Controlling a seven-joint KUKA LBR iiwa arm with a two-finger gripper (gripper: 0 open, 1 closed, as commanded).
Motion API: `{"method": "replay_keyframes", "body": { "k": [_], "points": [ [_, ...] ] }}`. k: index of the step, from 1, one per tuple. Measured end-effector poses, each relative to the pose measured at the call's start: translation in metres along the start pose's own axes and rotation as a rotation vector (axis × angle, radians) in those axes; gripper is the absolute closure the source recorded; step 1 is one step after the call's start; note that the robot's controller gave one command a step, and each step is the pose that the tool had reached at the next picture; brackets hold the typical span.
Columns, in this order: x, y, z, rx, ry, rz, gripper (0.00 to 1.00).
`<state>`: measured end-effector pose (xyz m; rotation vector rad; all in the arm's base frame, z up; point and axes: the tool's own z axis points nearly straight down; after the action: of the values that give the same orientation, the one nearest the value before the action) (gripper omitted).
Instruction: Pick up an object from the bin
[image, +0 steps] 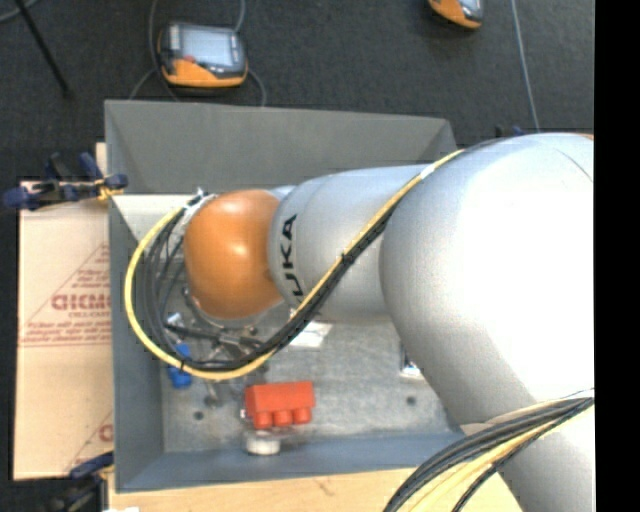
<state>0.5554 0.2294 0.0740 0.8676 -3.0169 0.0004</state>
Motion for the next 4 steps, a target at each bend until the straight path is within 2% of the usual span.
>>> {"method": "replay_keyframes", "body": {
  "k": [1,2,3,4],
  "points": [
    [-0.002,0.0,-0.003,-0.001,-0.006,0.005,1.0],
    [-0.006,-0.012,-0.104,0.004,-0.014,-0.027,1.0],
    [-0.004,-0.011,-0.099,0.0,-0.007,-0.027,0.0],
    [-0.001,-0.005,-0.015,0.0,0.0,-0.523,0.0]
  ]
}}
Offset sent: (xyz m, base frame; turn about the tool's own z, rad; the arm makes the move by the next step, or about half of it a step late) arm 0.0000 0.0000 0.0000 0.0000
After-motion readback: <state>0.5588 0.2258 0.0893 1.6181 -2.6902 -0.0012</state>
